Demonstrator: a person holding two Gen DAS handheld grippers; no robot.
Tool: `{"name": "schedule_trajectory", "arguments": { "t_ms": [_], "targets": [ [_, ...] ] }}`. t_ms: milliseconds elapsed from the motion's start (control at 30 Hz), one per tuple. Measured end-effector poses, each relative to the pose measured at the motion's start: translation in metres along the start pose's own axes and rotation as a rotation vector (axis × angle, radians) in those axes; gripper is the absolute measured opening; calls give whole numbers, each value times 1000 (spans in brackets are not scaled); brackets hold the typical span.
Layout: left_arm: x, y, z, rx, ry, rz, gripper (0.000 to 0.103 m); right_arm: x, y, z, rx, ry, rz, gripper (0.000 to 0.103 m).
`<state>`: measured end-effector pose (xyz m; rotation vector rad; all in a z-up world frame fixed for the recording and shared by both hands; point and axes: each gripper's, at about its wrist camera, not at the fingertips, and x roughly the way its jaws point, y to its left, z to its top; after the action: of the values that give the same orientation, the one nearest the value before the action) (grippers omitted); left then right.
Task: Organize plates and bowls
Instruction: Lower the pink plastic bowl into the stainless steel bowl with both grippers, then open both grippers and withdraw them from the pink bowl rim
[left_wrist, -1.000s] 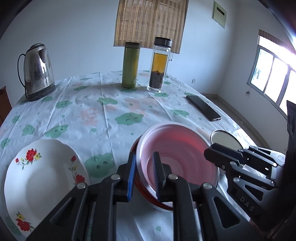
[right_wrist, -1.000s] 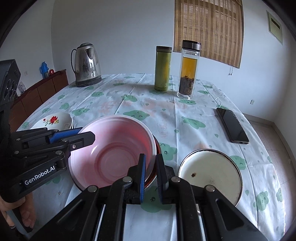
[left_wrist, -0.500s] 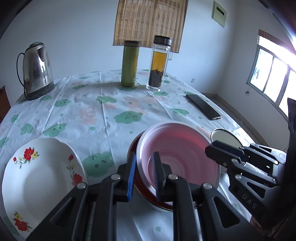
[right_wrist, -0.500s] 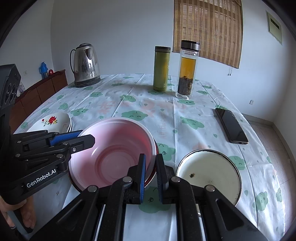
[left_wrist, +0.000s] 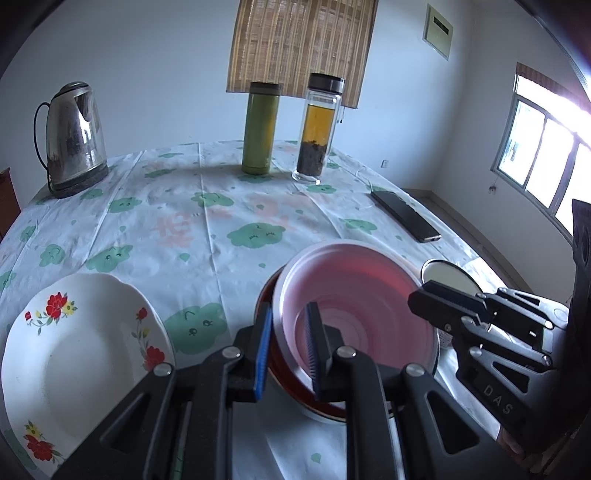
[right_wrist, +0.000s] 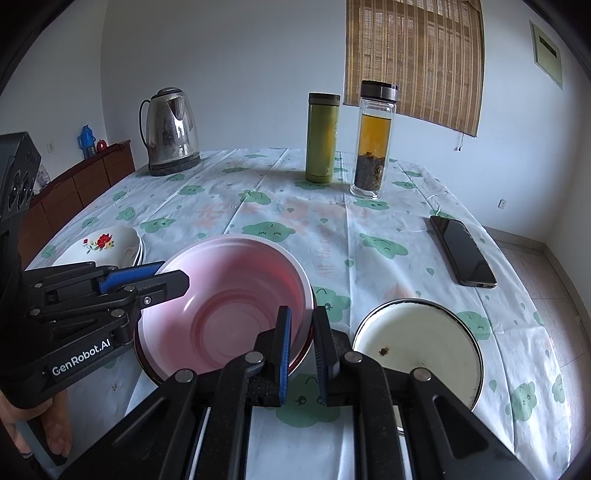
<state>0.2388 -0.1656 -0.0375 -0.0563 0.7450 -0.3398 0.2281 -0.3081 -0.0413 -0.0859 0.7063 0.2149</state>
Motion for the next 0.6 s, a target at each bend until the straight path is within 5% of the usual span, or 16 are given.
{"name": "schedule_trajectory", "arguments": {
  "t_ms": [467, 600],
  "targets": [
    [-3, 3, 1, -9, -11, -29, 30, 1, -2, -2, 15, -22, 28, 18],
    [-2, 3, -1, -11, -14, -20, 38, -1, -3, 0, 19, -32, 17, 49]
  ]
}}
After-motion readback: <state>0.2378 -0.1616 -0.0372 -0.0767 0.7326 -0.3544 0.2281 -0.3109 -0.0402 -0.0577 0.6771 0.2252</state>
